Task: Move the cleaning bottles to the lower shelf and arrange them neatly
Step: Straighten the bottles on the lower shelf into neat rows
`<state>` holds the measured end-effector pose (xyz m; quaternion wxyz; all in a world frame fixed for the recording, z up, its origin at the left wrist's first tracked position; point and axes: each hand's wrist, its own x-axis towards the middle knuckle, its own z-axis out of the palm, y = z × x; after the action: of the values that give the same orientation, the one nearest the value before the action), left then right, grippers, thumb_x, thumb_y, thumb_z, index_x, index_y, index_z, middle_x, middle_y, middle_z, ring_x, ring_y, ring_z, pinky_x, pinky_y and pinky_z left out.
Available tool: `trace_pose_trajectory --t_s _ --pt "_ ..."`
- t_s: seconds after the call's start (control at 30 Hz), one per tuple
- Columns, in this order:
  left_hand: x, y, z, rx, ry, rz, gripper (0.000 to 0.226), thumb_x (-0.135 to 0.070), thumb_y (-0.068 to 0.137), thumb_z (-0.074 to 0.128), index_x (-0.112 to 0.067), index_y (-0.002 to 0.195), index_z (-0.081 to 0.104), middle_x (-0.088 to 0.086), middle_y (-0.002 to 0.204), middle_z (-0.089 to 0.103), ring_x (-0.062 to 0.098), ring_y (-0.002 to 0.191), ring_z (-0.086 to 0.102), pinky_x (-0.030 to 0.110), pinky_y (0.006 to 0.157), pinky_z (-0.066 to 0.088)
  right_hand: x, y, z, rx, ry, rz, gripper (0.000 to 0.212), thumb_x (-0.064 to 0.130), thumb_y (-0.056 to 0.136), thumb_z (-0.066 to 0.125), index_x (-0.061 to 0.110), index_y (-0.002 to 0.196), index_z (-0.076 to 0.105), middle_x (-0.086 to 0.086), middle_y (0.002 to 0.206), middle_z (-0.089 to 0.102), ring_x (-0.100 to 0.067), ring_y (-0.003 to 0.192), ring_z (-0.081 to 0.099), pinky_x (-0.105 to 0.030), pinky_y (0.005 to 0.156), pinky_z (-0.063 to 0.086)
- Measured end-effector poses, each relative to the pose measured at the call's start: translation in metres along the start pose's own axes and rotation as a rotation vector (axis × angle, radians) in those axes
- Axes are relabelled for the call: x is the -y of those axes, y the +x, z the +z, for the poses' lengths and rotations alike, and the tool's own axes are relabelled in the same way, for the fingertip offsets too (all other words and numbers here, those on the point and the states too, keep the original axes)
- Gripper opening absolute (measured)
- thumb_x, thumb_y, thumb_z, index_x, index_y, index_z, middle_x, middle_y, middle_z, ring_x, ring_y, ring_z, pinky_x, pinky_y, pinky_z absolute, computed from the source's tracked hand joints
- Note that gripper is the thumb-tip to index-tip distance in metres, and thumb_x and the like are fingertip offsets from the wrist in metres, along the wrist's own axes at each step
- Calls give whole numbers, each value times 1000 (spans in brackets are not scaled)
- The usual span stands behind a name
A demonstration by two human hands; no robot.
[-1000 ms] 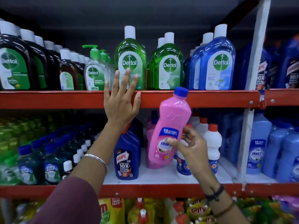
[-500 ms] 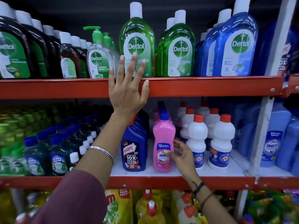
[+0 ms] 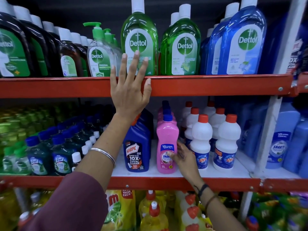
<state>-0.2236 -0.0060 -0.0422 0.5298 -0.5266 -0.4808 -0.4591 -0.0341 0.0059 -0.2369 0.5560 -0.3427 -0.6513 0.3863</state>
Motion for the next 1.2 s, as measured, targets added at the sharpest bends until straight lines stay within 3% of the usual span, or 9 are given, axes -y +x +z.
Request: trace_pose_trajectory --t_s 0.07,0.2,0.3,0.4,0.6,0.7,0.8,0.93,1.2 --pt "-4 -4 -6 23 -28 -19 47 -38 100 33 -24 144 42 1 154 37 25 144 28 50 116 22 6 -6 -1 13 -79 -14 44 14 82 68 33 117 50 6 114 62 -2 100 62 -20 84 54" --pt "-33 -33 -22 25 -390 5 42 -14 97 43 -11 139 49 9 151 40 27 145 27 47 119 19 21 -28 -19 -82 -129 -49 55 21 82 68 17 133 46 7 126 55 -5 113 53 -13 86 47" --pt "-69 -60 -33 47 -615 30 39 -6 94 45 -4 132 55 15 146 45 30 142 31 44 117 26 33 -47 -47 -199 -48 -139 41 21 86 62 17 126 54 8 122 61 1 111 57 -5 82 45" --pt "-116 -85 -40 145 -823 -73 36 -11 96 42 -3 126 58 10 142 49 24 138 40 35 115 31 38 -56 -79 -326 -2 -191 33 28 89 54 16 119 59 6 120 64 1 110 57 -13 88 48" --pt "-203 -128 -36 789 -1242 -361 41 -30 100 40 -16 138 46 -7 141 45 -7 130 37 23 113 31 16 -50 -141 -420 22 -102 42 38 96 36 18 129 52 0 135 54 0 120 49 -13 96 41" --pt "-242 -147 -29 998 -1314 -539 49 -37 104 34 -17 148 31 -2 155 29 2 141 24 30 121 18 3 -40 -160 -340 45 -34 53 45 96 27 17 139 41 1 143 45 -1 122 46 -8 96 40" --pt "-269 -152 -29 1021 -1310 -765 76 -69 91 19 -24 152 15 -7 160 14 8 147 14 34 122 14 -5 -28 -172 -266 58 83 63 54 93 22 17 144 33 1 145 40 -8 127 40 -12 95 40" --pt "-285 -151 -22 969 -1397 -1086 51 -41 102 12 -27 151 14 -17 144 23 13 143 24 32 115 24 -15 -17 -183 -222 102 213 69 57 90 18 18 145 31 -7 151 36 -20 132 40 -37 109 34" --pt "-286 -153 -10 1007 -1414 -1168 54 -47 100 3 -34 151 16 -4 159 22 20 146 23 41 117 22 -20 -18 -190 -245 183 213 81 67 77 23 17 138 43 -7 145 46 -21 132 43 -36 105 37"
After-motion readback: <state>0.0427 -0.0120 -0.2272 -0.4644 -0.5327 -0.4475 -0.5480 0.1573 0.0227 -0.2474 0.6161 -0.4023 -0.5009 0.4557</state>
